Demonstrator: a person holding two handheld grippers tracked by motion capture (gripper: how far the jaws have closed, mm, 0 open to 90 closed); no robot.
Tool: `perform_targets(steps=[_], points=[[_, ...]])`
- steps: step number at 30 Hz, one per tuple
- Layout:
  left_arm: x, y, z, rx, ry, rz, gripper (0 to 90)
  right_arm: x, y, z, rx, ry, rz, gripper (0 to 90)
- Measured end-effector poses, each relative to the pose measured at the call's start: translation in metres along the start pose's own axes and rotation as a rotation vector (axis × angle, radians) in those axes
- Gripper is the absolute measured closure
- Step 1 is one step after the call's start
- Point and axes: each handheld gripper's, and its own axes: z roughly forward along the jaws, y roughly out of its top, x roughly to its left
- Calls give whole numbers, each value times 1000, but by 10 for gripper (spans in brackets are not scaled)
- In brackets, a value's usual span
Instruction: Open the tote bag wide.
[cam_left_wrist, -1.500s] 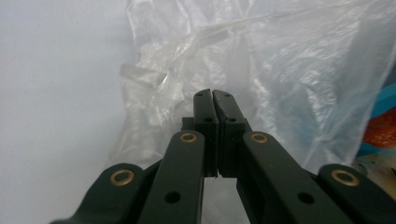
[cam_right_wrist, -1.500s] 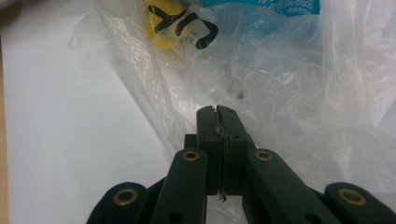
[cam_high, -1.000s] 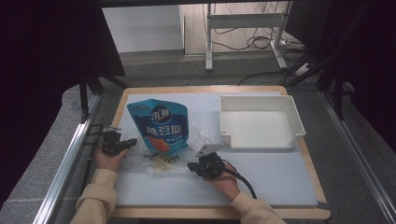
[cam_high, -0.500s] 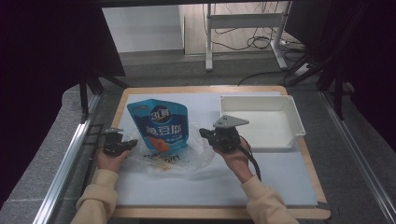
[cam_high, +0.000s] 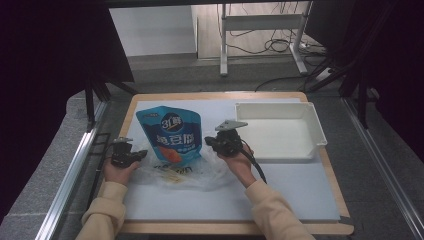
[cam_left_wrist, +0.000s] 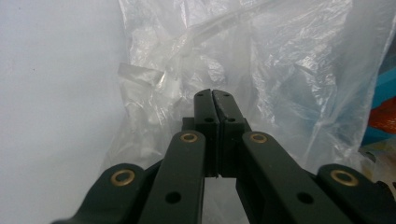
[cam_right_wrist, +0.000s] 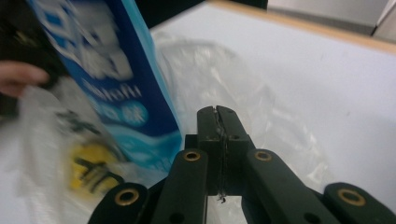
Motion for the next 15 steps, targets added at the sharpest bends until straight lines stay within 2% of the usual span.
perform_targets(steps=[1, 4, 6, 11, 14, 15], points=[[0, 0, 0, 0, 0, 2, 896, -2, -7, 10, 41, -6, 6, 883], [0, 0, 0, -1, -1, 3, 896, -4, -13, 17, 71, -23, 7, 884], [0, 0, 0, 0, 1, 3, 896, -6, -19, 23, 111, -65, -6, 884], [-1, 0, 0, 1, 0, 6, 895, -13, -28, 26, 150, -115, -1, 886], [0, 0, 0, 1, 0, 6, 895, -11, -29, 27, 164, -131, -16, 886], [0, 0, 0, 2, 0, 6, 895, -8, -29, 27, 169, -151, -39, 885]])
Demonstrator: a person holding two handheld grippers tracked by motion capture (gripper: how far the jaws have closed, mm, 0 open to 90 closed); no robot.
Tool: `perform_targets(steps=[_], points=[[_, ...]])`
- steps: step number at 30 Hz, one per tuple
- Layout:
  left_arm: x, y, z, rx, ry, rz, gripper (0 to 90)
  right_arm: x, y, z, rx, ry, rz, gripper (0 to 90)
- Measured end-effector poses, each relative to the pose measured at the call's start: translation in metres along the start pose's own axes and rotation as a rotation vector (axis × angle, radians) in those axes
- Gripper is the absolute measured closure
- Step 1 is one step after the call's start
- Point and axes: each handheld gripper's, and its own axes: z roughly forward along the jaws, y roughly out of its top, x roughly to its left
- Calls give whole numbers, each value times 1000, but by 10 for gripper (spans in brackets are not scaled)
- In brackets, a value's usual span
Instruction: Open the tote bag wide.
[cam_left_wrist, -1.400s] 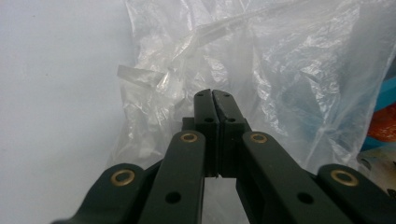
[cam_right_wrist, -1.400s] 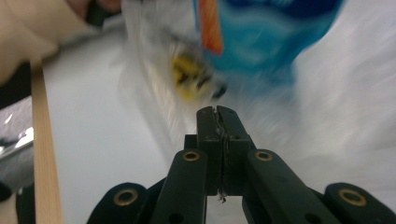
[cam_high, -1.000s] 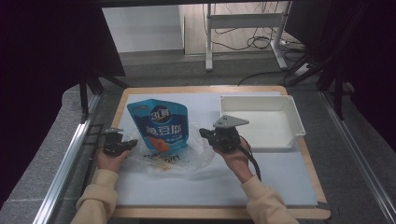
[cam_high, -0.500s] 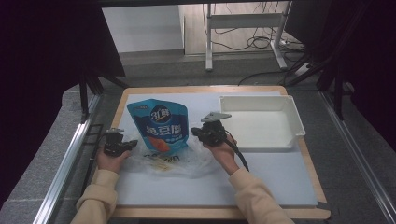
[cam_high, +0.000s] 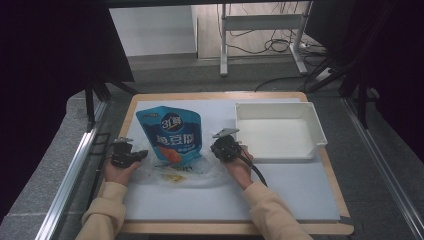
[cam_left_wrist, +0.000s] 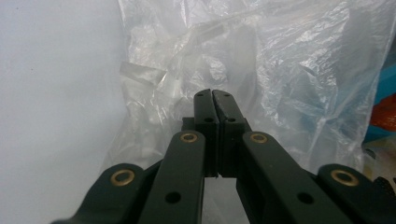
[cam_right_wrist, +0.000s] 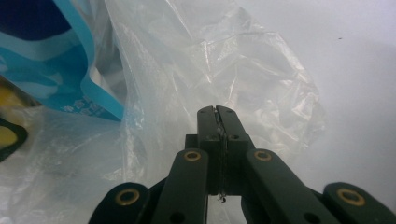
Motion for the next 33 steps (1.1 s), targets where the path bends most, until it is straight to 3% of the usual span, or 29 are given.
perform_targets(steps=[3, 6, 7, 8, 11, 15, 18, 19, 21, 24, 26, 27, 28, 33], points=[[0, 0, 0, 1, 0, 1, 894, 3, 1, -3, -9, 0, -7, 885], [0, 0, 0, 1, 0, 1, 894, 5, 7, -20, -83, 23, -2, 885], [0, 0, 0, 1, 0, 1, 894, 5, 7, -20, -83, 23, -2, 885], [0, 0, 0, 0, 1, 1, 893, 6, 11, -33, -130, 40, 4, 885], [0, 0, -1, 0, 0, 2, 894, 8, 16, -50, -179, 87, 22, 885], [0, 0, -1, -1, -1, 3, 894, 18, 17, -64, -193, 143, 5, 885], [-1, 1, -1, 0, -1, 4, 894, 27, 16, -64, -172, 179, -11, 886], [-1, 1, -1, -1, -2, 4, 894, 27, 16, -64, -172, 179, -11, 886], [-2, 0, 0, -1, 0, 6, 894, 33, 15, -51, -122, 125, -67, 886], [-2, 0, 1, 0, -1, 8, 894, 30, 15, -31, -115, 66, -39, 886], [-3, 0, 0, -1, -1, 10, 893, 31, 13, -21, -140, 32, -12, 886], [-3, 0, 0, -1, -1, 10, 893, 31, 13, -21, -140, 32, -12, 886], [-3, 0, 0, 3, 1, 11, 893, 31, 11, -14, -153, -9, -13, 886], [-4, 0, 0, 4, 0, 14, 893, 29, 8, -18, -157, 35, 5, 880]])
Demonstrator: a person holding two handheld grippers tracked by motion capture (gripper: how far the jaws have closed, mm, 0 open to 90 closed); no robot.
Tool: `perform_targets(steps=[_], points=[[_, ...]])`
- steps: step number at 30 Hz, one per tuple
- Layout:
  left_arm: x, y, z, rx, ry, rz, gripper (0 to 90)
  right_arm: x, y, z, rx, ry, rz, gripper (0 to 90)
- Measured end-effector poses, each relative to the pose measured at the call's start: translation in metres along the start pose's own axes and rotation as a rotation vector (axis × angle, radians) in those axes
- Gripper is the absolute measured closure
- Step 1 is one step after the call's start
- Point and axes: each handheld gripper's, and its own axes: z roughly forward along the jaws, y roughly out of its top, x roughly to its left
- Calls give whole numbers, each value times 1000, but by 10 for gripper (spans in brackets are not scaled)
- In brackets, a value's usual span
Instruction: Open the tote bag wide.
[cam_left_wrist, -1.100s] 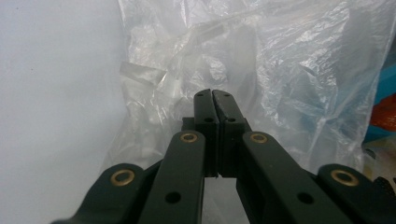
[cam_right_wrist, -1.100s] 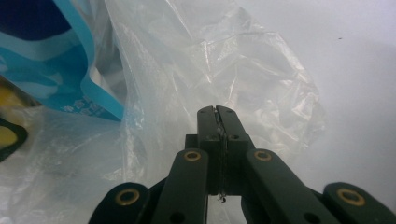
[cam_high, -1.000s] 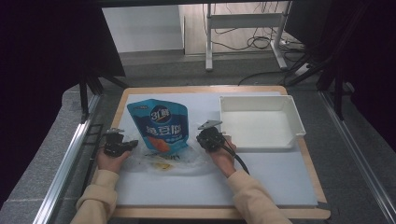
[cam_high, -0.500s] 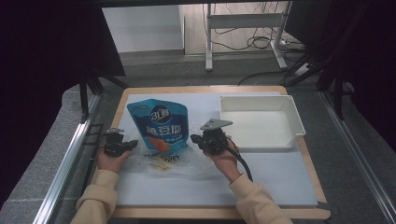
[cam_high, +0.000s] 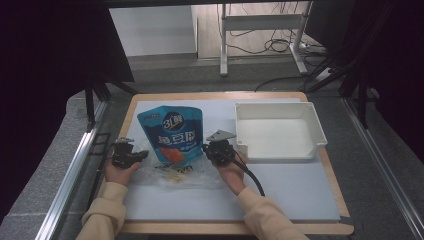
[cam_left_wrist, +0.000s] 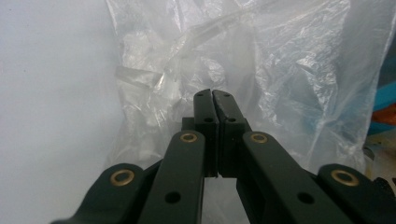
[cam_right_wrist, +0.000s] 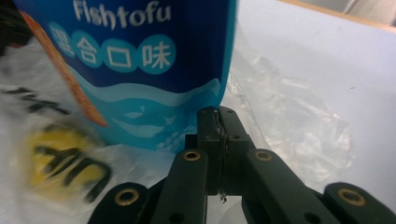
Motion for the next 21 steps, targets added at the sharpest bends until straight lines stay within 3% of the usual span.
perform_targets(steps=[3, 6, 9, 12, 17, 21], points=[[0, 0, 1, -1, -2, -1, 894, -4, -4, -5, 11, 39, 29, 881], [-1, 1, 1, -1, -3, 0, 894, -7, -5, -8, 14, 32, 30, 883], [-1, 1, 3, 1, -1, 0, 894, -15, -5, -9, -4, 9, 52, 885], [-2, 1, 3, 3, 0, 2, 896, -16, -7, 1, -2, -7, 57, 885], [-2, 0, 2, 6, 4, 5, 896, -17, -17, 24, 60, -86, 83, 887], [0, -1, 2, 7, 7, 1, 895, -25, -22, 29, 97, -104, 115, 887]])
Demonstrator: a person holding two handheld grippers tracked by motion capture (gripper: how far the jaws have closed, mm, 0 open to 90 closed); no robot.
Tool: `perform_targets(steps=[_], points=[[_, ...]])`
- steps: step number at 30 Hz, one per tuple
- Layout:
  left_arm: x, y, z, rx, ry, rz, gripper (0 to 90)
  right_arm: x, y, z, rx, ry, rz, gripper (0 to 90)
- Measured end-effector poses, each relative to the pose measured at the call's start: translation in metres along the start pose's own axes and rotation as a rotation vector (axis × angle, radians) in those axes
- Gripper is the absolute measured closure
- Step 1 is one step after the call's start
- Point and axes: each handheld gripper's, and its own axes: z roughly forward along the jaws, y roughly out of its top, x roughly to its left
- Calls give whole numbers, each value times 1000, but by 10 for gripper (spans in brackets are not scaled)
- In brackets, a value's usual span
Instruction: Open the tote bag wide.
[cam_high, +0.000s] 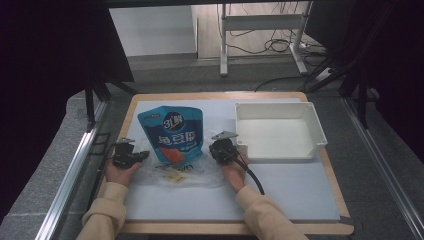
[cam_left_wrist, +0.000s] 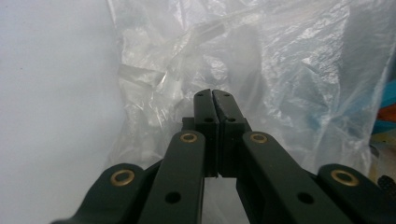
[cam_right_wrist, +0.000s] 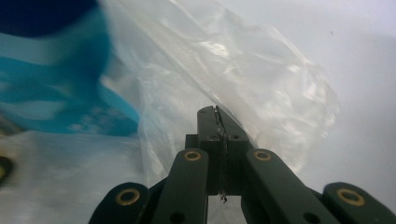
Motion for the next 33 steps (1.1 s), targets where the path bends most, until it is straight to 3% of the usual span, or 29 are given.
perform_targets(steps=[13, 21, 22, 23, 24, 25, 26, 28, 31, 33], points=[[1, 0, 1, 2, 0, -7, 896, -9, -2, -1, 21, 35, 26, 886], [0, 1, -1, -8, -12, -4, 894, 2, 6, -35, -45, 112, -13, 878], [0, 1, -1, -7, -13, -4, 894, 8, 4, -48, -55, 137, -37, 877], [0, 1, -1, -7, -13, -4, 894, 8, 4, -48, -55, 137, -37, 877], [0, 1, -1, -7, -15, -4, 894, 14, -1, -58, -46, 158, -75, 873], [0, 1, -1, -7, -15, -4, 893, 14, -1, -58, -46, 158, -75, 873], [0, 1, -1, -8, -16, -5, 893, 16, -8, -63, -33, 149, -104, 873], [0, 1, -1, -10, -18, -6, 893, 11, -12, -62, -22, 133, -90, 873], [0, 1, 0, -7, -16, -4, 893, -3, -17, -56, -10, 126, -18, 875], [0, 1, 0, -5, -15, -3, 892, -9, -22, -49, 19, 103, -14, 875]])
